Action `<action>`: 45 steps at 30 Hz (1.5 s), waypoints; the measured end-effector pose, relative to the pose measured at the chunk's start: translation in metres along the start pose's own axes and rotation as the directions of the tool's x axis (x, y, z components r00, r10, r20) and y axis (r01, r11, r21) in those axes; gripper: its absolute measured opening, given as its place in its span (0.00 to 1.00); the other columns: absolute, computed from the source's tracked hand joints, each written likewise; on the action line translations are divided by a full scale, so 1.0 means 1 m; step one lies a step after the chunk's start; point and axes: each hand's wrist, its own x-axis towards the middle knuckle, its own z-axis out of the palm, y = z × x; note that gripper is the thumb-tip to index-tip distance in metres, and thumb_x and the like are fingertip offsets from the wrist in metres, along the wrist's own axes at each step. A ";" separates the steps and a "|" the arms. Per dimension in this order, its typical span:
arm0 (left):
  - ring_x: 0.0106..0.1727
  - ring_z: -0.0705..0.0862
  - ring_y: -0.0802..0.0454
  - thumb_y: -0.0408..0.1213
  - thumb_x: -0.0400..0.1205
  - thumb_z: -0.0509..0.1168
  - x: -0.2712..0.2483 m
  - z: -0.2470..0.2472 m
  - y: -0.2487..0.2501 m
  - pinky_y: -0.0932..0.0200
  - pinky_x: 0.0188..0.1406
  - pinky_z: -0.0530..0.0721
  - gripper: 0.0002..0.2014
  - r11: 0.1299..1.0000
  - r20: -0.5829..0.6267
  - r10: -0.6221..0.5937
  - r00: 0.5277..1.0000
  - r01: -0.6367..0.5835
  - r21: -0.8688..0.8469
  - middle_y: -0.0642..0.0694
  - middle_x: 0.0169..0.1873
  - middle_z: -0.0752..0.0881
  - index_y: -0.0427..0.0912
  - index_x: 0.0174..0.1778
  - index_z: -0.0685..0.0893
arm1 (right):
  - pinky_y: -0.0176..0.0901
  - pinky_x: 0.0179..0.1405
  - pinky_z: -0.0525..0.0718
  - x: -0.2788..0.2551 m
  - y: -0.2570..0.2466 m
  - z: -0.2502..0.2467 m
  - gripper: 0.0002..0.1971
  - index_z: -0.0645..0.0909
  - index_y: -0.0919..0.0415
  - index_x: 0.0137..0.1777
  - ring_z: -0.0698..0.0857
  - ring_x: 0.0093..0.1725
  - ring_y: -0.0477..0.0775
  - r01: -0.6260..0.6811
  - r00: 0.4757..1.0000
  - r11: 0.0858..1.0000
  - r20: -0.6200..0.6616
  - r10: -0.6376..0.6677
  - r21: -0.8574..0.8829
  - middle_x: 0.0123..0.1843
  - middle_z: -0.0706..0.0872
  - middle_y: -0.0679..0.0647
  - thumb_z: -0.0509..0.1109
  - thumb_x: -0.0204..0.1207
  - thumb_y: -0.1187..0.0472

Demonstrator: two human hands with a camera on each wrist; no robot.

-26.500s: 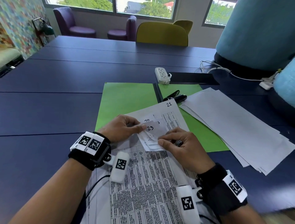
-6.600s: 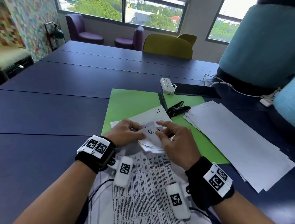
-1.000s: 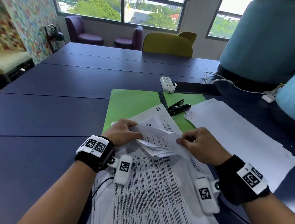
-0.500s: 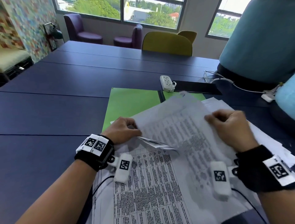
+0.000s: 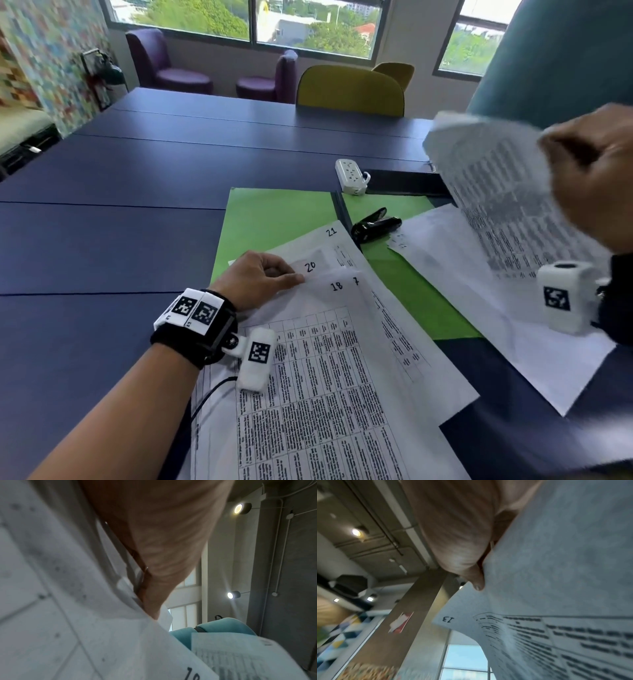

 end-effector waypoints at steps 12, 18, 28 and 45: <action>0.26 0.79 0.67 0.45 0.76 0.79 0.000 0.002 -0.001 0.65 0.36 0.78 0.09 1.000 -0.040 0.003 0.999 -0.004 -0.012 0.60 0.25 0.87 0.44 0.36 0.90 | 0.40 0.34 0.74 -0.081 -0.026 0.112 0.14 0.85 0.52 0.45 0.86 0.42 0.53 0.284 0.722 0.901 0.692 0.024 -0.328 0.43 0.87 0.48 0.60 0.83 0.50; 0.24 0.77 0.65 0.46 0.75 0.79 -0.001 0.003 0.000 0.63 0.35 0.77 0.10 1.000 -0.052 -0.008 0.999 0.007 -0.020 0.60 0.23 0.85 0.44 0.36 0.90 | 0.44 0.39 0.77 -0.073 -0.012 0.128 0.22 0.82 0.51 0.39 0.81 0.40 0.54 0.108 0.672 0.959 0.730 0.123 -0.261 0.41 0.84 0.49 0.57 0.83 0.37; 0.24 0.76 0.64 0.44 0.78 0.78 0.001 0.004 -0.002 0.64 0.34 0.75 0.10 0.998 -0.038 0.000 0.999 -0.003 -0.065 0.60 0.22 0.84 0.42 0.37 0.91 | 0.34 0.32 0.81 -0.095 -0.094 0.084 0.19 0.88 0.52 0.40 0.82 0.30 0.38 -0.484 0.563 0.710 0.803 -0.195 0.512 0.36 0.90 0.49 0.80 0.63 0.36; 0.36 0.85 0.60 0.42 0.74 0.81 0.002 0.002 -0.003 0.52 0.49 0.85 0.06 0.998 -0.007 0.068 0.998 -0.068 -0.014 0.57 0.33 0.91 0.52 0.34 0.91 | 0.30 0.38 0.82 -0.101 -0.127 0.083 0.29 0.84 0.46 0.52 0.86 0.41 0.37 -0.490 0.633 0.714 0.767 -0.103 0.500 0.44 0.88 0.41 0.82 0.54 0.33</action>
